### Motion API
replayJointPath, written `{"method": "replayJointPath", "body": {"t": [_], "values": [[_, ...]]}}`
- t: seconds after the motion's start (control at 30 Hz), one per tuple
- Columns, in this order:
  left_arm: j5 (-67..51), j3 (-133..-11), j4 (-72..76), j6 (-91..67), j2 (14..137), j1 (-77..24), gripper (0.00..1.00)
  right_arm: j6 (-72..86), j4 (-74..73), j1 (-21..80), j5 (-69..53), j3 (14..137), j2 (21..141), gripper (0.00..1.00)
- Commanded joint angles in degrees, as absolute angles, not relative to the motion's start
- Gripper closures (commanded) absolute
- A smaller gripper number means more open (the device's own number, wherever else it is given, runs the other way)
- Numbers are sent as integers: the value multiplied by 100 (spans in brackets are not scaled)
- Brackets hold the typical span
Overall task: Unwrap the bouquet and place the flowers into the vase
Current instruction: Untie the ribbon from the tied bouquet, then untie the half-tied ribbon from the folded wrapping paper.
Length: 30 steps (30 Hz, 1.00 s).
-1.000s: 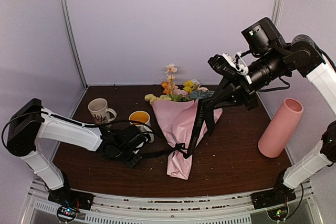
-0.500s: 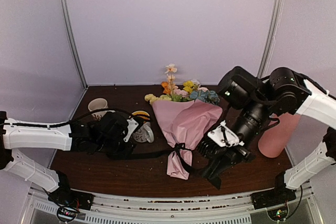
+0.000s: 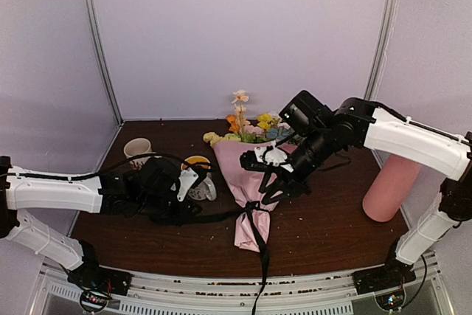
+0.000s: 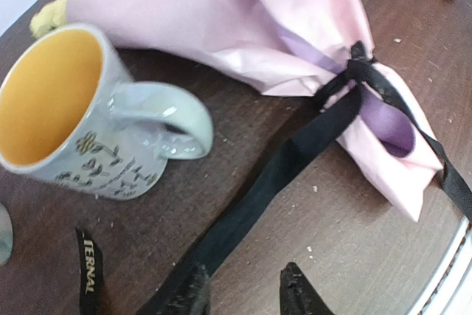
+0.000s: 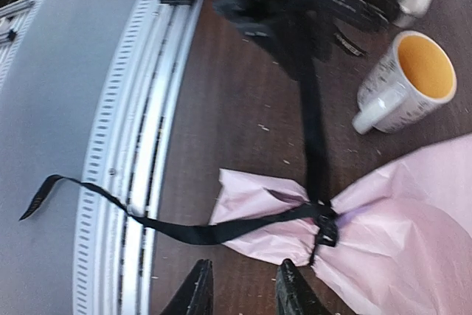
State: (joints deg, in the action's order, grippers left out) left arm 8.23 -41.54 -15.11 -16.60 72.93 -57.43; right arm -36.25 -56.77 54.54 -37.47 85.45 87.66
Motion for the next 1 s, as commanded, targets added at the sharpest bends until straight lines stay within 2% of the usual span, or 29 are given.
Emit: {"method": "replayJointPath", "body": {"t": [0.0, 0.1, 0.27, 0.37, 0.5, 0.73, 0.87, 0.9, 0.97], "values": [[-87, -4068, -546, -1855, 7202, -5765, 56, -3588, -4670, 4865, -2514, 8338, 9397, 69], [-243, -3962, -108, -1953, 7181, -5795, 50, -3622, -4299, 4771, -2275, 8147, 9676, 68], [-47, -3698, -57, -2101, 6915, -5827, 50, -3652, -4520, 4811, -2660, 8145, 10113, 64], [-247, -3496, -66, -2161, 6633, -5838, 50, -3993, -4823, 4919, -3215, 7842, 10004, 58], [-11, -3860, -716, -1696, 6624, -6795, 50, -3899, -4818, 4849, -3447, 7445, 9743, 58], [484, -5088, -1953, -316, 8015, -8566, 44, -3651, -4988, 3979, -4214, 7098, 9076, 57], [85, -6195, -2811, -429, 9147, -8662, 42, -3409, -4814, 3507, -4261, 6745, 8545, 57], [53, -6471, -2978, -608, 9420, -8672, 37, -3328, -4678, 3446, -4126, 6612, 8402, 56], [38, -6831, -3163, -1097, 9854, -8712, 35, -3248, -4410, 3388, -3788, 6349, 8104, 56]]}}
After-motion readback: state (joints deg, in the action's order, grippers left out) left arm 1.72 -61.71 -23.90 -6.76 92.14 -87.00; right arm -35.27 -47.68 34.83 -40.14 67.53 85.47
